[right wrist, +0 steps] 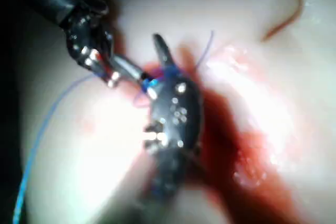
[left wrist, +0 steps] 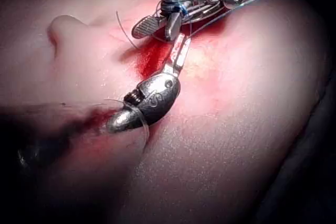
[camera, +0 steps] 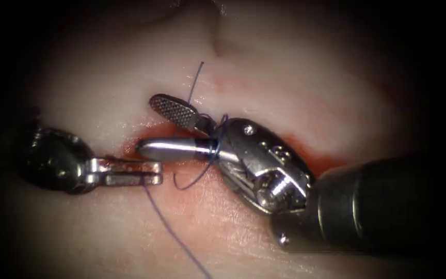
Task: Wound Closure
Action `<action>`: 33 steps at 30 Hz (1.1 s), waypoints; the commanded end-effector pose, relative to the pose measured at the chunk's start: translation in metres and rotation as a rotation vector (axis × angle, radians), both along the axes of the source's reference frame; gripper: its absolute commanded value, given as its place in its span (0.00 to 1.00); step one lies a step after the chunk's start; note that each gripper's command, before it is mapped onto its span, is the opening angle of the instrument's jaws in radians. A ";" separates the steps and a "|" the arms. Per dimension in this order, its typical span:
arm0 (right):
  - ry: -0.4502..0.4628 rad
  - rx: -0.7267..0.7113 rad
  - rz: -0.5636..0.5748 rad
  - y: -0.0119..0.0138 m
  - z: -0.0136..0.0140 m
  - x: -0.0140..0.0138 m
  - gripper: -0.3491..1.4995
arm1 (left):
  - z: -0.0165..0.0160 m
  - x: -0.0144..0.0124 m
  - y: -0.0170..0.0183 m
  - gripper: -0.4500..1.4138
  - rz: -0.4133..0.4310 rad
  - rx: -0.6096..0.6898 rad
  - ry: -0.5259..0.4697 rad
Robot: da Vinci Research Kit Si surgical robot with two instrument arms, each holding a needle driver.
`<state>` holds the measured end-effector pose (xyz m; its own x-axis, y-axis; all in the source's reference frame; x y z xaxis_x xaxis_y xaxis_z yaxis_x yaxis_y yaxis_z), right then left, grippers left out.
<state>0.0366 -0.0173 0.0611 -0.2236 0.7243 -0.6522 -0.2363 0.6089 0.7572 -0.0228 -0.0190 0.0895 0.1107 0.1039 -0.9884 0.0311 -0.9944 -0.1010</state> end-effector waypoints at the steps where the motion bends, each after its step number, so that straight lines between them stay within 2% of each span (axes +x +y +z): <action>1: -0.033 0.006 0.015 -0.0010 0.0005 -0.0003 0.54 | 0.0005 -0.0007 -0.0004 0.00 0.001 0.006 -0.002; 5: -0.112 0.010 0.053 -0.0015 0.0011 -0.0010 0.54 | 0.0004 -0.0013 0.0002 0.00 0.003 0.009 -0.006; 16: -0.221 0.076 0.191 -0.0009 0.0028 -0.0017 0.54 | 0.0006 -0.0021 0.0010 0.00 0.010 0.011 -0.004; 23: -0.321 0.116 0.280 -0.0010 0.0043 -0.0017 0.54 | 0.0012 -0.0020 0.0019 0.00 0.015 0.010 -0.008; 33: -0.332 0.142 0.284 -0.0002 0.0062 -0.0016 0.54 | 0.0015 -0.0018 0.0022 0.00 0.014 0.010 -0.007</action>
<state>0.0347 -0.0167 0.0670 -0.2233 0.7538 -0.6180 -0.6212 0.3786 0.6861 -0.0241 -0.0162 0.0904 0.1146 0.1118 -0.9871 0.0440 -0.9932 -0.1074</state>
